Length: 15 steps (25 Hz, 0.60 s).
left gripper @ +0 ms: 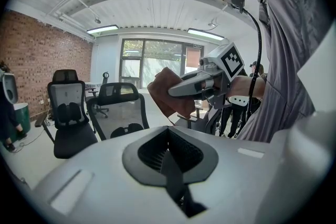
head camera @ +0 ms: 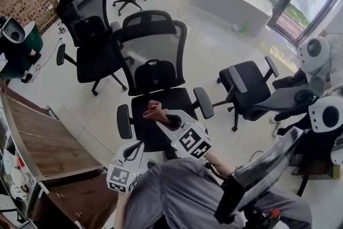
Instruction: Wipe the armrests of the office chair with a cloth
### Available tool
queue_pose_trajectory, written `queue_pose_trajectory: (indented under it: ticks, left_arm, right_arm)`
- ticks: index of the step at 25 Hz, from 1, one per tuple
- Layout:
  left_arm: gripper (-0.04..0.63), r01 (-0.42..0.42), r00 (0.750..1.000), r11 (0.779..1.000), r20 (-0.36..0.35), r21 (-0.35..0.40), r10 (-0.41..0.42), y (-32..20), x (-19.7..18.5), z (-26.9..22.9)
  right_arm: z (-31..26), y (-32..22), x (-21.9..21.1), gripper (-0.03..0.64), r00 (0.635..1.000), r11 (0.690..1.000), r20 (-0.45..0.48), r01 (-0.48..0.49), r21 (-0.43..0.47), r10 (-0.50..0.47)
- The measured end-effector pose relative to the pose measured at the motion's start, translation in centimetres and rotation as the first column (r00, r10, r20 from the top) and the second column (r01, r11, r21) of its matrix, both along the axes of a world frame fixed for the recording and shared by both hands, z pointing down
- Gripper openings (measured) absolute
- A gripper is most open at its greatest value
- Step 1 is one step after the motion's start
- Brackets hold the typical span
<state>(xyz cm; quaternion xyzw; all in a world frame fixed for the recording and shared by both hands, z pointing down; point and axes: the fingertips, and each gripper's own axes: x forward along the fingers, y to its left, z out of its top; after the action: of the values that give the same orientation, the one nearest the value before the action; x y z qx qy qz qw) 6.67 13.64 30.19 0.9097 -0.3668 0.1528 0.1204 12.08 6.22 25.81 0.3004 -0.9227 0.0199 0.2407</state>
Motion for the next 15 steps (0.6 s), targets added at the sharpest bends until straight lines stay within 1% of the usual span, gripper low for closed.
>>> queue_pose_trajectory:
  ticks: [15]
  left_arm:
    - [0.015,-0.011,1.000,1.000,0.002,0.005,0.011,-0.97,0.27,-0.06]
  right_arm:
    - [-0.09,-0.81,0.38,0.058,1.000,1.000,-0.011,0.000,0.002,0.000]
